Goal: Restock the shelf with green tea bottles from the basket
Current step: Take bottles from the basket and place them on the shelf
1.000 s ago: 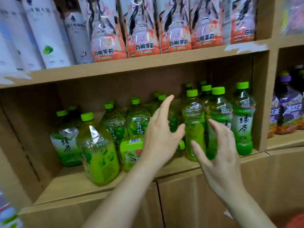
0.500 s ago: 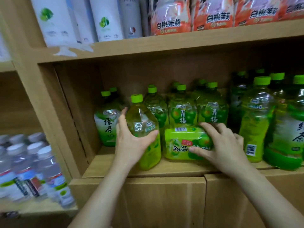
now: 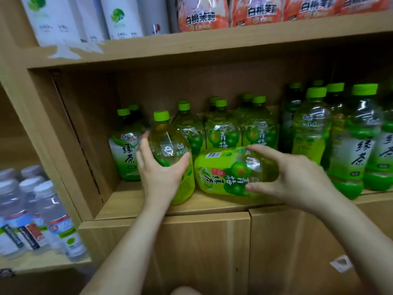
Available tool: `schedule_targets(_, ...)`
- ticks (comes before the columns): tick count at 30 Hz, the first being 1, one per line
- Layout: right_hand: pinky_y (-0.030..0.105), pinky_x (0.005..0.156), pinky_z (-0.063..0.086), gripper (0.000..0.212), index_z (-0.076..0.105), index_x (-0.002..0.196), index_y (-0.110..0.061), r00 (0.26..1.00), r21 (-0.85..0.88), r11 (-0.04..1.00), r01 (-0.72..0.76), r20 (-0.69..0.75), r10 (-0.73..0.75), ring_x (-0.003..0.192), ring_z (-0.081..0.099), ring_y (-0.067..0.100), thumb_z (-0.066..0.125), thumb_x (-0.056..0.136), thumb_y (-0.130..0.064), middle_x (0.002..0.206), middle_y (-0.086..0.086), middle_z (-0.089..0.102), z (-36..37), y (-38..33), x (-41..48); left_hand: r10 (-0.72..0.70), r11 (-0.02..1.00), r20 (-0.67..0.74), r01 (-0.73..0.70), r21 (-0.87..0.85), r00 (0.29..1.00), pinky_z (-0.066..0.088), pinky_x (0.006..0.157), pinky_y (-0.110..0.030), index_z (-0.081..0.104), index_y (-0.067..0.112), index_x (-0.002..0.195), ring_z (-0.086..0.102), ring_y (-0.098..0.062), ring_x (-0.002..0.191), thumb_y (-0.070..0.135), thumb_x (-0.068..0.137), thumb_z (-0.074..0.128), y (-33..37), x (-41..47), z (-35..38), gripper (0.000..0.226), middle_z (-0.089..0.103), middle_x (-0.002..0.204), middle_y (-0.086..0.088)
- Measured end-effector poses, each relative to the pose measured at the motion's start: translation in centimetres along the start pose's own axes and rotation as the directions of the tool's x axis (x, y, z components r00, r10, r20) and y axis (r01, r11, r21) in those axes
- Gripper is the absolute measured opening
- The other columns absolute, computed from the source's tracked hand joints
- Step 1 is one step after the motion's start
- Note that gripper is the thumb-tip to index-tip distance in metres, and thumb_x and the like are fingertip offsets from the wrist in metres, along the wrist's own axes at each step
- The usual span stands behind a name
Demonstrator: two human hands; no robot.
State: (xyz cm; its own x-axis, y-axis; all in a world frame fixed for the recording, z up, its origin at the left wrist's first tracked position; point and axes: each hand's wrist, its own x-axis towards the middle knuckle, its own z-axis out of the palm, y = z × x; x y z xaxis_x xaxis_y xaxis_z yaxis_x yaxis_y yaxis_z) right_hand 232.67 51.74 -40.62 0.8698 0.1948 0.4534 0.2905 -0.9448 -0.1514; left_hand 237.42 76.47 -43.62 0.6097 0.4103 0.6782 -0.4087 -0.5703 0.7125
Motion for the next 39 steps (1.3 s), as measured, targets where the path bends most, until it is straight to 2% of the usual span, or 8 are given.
schedule_targets(5,0.031,0.077,0.044,0.09,0.025,0.136,-0.06,0.978,-0.157,0.972,0.173,0.143,-0.151,0.113,0.055,0.02,0.072,0.059,-0.067,0.117,-0.008,0.063,-6.3,-1.8,2.1,-0.021,0.999,-0.021,0.022,0.026,1.0,0.028,0.098,-0.028,0.025,0.027,0.143,0.036,-0.022,0.129,0.046,0.067,0.079,0.2,-0.3,0.4,0.095,0.036,0.138,-0.004)
schedule_targets(13,0.032,0.105,0.036,0.045,0.064,0.107,-0.043,0.926,0.339,0.878,0.339,0.046,-0.376,0.12,0.043,0.01,0.082,0.067,-0.034,0.124,-0.009,0.042,-5.3,-6.0,6.6,-0.009,0.995,0.155,-0.007,0.102,0.988,0.032,0.107,-0.045,0.008,0.041,0.145,0.027,-0.027,0.137,0.059,0.072,0.065,0.2,-0.8,-0.7,0.095,0.02,0.15,-0.003)
schedule_targets(19,0.029,0.104,0.032,0.098,0.013,0.145,-0.045,0.981,0.538,0.831,0.14,-0.191,-0.041,0.127,0.033,0.007,0.074,0.069,-0.051,0.152,-0.004,0.017,-0.1,-7.0,4.6,0.016,0.998,0.279,-0.032,0.054,0.96,0.029,0.111,-0.045,0.001,0.052,0.142,0.021,-0.019,0.142,0.056,0.073,0.069,0.0,-0.7,-2.0,0.097,0.009,0.155,0.01)
schedule_targets(22,0.03,0.094,0.036,0.106,0.022,0.146,-0.032,0.963,0.566,0.822,-0.069,-0.177,0.203,0.123,0.043,0.019,0.062,0.057,-0.071,0.14,0.005,0.036,1.9,-6.8,3.4,0.041,0.996,0.287,-0.061,0.061,0.957,0.025,0.108,-0.034,-0.001,0.051,0.143,0.022,-0.015,0.141,0.049,0.071,0.075,-0.3,-1.0,-2.4,0.105,0.012,0.156,0.007)
schedule_targets(25,0.022,0.093,0.033,0.101,0.039,0.141,-0.029,0.973,0.621,0.783,-0.034,-0.157,0.167,0.113,0.042,0.006,0.067,0.052,-0.068,0.122,-0.006,0.047,2.0,-5.5,3.5,0.046,0.994,0.255,-0.069,0.082,0.966,0.025,0.102,-0.027,0.0,0.052,0.143,0.027,-0.012,0.138,0.048,0.066,0.079,-0.2,-1.8,-2.5,0.11,0.022,0.154,0.01)
schedule_targets(29,0.034,0.11,0.035,0.101,0.039,0.141,-0.033,0.992,0.795,0.596,-0.114,0.054,0.118,0.126,0.041,0.003,0.074,0.05,-0.057,0.139,-0.009,0.048,0.1,-3.0,3.6,-0.042,0.99,0.184,0.016,0.142,0.982,0.03,0.106,-0.034,0.006,0.034,0.148,0.032,-0.02,0.135,0.054,0.057,0.082,-0.1,-2.3,-1.6,0.12,0.031,0.148,0.001)
schedule_targets(34,0.038,0.105,0.034,0.115,0.003,0.147,-0.043,0.975,0.645,0.747,-0.161,-0.013,0.222,0.136,0.032,0.015,0.073,0.057,-0.063,0.155,-0.002,0.023,1.8,-5.2,2.0,-0.083,0.988,0.156,0.06,0.143,0.984,0.029,0.106,-0.037,0.014,0.02,0.148,0.03,-0.024,0.131,0.055,0.054,0.082,0.2,-2.9,-0.2,0.121,0.032,0.141,-0.005)
schedule_targets(39,0.038,0.085,0.045,0.107,0.009,0.144,-0.039,0.891,0.552,0.821,-0.145,-0.287,0.351,0.115,0.052,0.029,0.072,0.061,-0.064,0.135,0.01,0.043,5.1,-6.3,2.2,-0.085,0.992,0.185,0.065,0.112,0.979,0.026,0.105,-0.033,0.011,0.017,0.148,0.027,-0.022,0.131,0.049,0.058,0.082,0.4,-3.1,0.5,0.12,0.028,0.14,-0.005)
